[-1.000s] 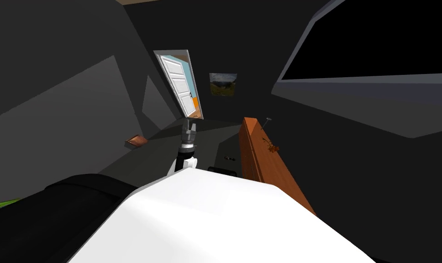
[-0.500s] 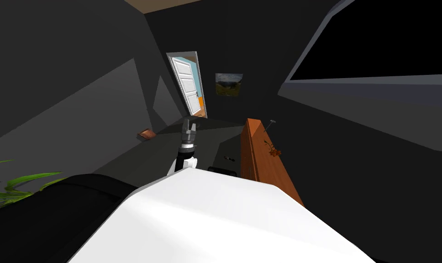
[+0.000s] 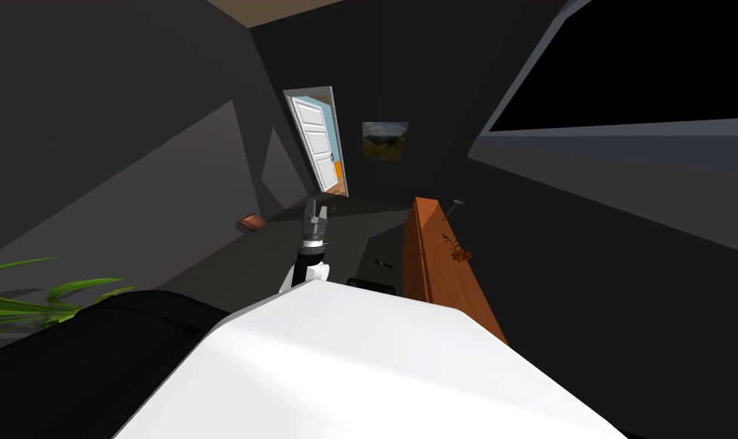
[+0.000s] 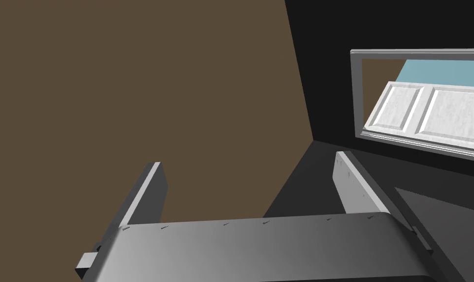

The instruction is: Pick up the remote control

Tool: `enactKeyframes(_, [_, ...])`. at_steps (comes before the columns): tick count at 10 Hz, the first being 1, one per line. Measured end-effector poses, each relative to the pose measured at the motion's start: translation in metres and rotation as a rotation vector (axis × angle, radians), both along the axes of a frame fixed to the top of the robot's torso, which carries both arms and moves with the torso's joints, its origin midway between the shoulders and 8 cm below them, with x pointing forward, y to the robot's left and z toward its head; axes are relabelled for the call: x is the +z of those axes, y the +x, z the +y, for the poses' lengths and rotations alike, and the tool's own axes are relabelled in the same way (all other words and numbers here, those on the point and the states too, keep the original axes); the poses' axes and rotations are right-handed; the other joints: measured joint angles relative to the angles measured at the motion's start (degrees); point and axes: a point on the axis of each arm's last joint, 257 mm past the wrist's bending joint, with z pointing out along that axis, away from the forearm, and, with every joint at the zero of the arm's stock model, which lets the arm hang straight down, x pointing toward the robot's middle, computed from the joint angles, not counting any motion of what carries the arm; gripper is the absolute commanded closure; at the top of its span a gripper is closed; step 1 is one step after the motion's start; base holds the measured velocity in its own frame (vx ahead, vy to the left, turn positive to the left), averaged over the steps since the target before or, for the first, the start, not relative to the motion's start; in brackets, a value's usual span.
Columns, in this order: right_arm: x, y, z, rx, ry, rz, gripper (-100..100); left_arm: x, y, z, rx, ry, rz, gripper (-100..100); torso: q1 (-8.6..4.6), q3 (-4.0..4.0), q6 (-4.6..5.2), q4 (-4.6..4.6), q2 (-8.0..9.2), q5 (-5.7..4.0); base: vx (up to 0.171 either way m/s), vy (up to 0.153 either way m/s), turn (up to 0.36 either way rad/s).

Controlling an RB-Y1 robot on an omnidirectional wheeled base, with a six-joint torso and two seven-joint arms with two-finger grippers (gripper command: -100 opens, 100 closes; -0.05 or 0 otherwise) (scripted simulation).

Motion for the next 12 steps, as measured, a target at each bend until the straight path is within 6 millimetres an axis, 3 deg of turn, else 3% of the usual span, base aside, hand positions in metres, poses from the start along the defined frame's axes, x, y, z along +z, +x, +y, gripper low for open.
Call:
enactKeyframes(3, [-0.0127,-0.0018,0.0066,-0.042,-0.003,-0.005,-100,0.0,0.0,0.0,0.0,0.0,0.0,0,0.02,0.03,0.0,0.01,0.04,0.0,-0.062,-0.015,0.115])
enactKeyframes(4, [-0.0131,-0.0018,0.0066,-0.044,-0.003,-0.006,100,-0.0001,0.0,0.0,0.0,0.0,0.0,0,0.05,-0.03,0.03,-0.01,-0.07,0.01,-0.006,-0.002,-0.007])
enactKeyframes(8, [-0.0131,-0.0022,0.0067,-0.043,-0.003,-0.005,100,-0.0001,0.0,0.0,0.0,0.0,0.0,0,0.07,-0.13,0.02,-0.04,-0.24,0.01,0.0,0.0,0.0])
enactKeyframes(9, [-0.013,-0.0021,0.0067,-0.043,-0.003,-0.005,0,-0.0001,0.0,0.0,0.0,0.0,0.0,0,0.07,-0.13,0.02,-0.04,-0.24,0.01,0.0,0.0,0.0])
enactKeyframes(10, [-0.013,-0.002,0.0066,-0.043,-0.003,-0.005,100,-0.0001,0.0,0.0,0.0,0.0,0.0,0,0.07,-0.13,0.02,-0.05,-0.24,0.01,0.052,0.01,-0.169])
enactKeyframes(12, [-0.0059,0.0001,0.0034,-0.013,-0.002,-0.003,100,-0.0002,-0.0001,0.0001,0.0,0.0,0.0,0,0.19,-0.29,0.15,-0.11,-0.52,0.06,0.098,0.029,-0.22])
